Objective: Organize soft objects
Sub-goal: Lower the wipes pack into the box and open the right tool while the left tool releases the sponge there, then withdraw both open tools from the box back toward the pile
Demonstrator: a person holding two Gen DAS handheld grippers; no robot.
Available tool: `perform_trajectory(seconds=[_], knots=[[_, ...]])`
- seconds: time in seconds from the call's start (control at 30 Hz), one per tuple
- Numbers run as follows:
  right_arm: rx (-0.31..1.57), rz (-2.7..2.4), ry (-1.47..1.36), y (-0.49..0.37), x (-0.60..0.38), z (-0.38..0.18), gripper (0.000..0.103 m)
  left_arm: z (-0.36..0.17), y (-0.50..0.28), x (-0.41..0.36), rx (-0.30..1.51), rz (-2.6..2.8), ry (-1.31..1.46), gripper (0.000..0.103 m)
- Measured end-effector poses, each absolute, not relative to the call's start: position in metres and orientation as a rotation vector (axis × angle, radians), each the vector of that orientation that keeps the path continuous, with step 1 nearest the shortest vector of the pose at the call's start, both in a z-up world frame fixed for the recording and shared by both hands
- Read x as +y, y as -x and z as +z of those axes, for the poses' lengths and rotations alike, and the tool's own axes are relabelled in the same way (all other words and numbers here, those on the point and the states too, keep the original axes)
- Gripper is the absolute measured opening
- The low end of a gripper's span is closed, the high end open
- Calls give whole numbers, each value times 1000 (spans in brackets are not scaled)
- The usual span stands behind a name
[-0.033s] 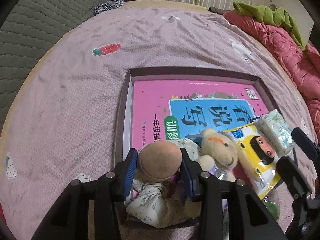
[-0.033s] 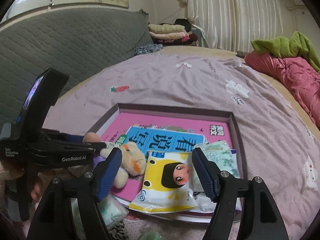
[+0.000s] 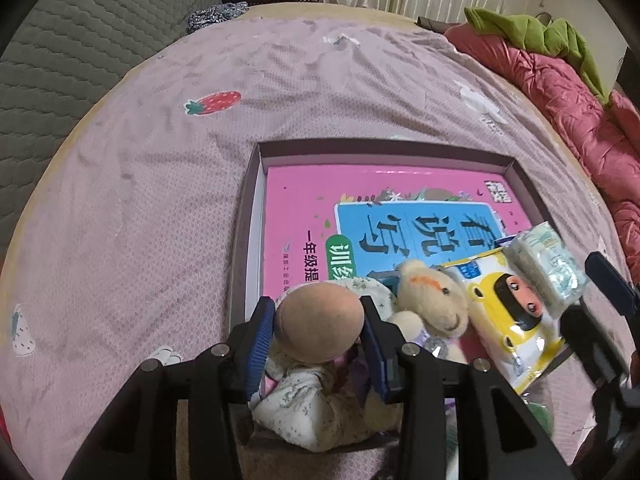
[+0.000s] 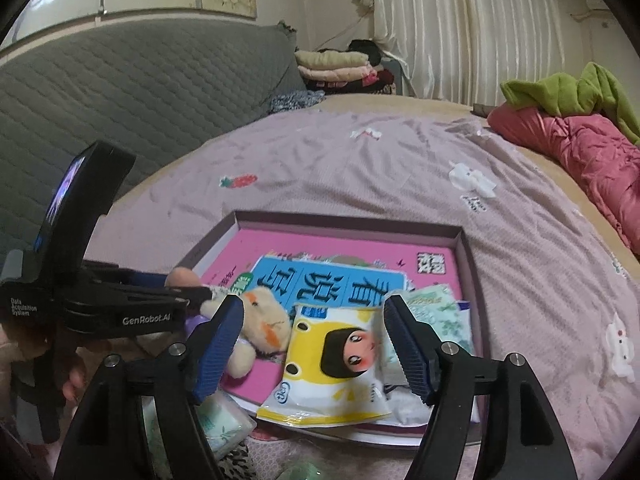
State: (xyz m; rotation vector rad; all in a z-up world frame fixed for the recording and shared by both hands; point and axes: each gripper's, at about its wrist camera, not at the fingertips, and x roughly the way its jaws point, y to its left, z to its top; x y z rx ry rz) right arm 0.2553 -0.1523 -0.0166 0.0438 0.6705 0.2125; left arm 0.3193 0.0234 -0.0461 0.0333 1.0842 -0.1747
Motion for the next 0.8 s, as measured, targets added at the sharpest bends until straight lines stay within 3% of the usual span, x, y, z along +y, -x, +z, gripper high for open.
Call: perform_trajectory(seconds=[0.07, 0.53, 0.8], knots=[[651, 199, -49, -251, -161, -8, 75, -40, -317, 24, 1078, -186, -18, 47], [578, 135, -128, -203, -204, 18, 76, 18, -263, 28, 957, -247, 24, 48], [588, 139, -126, -193, -198, 15, 76, 21, -229, 32, 945, -250, 54, 48]])
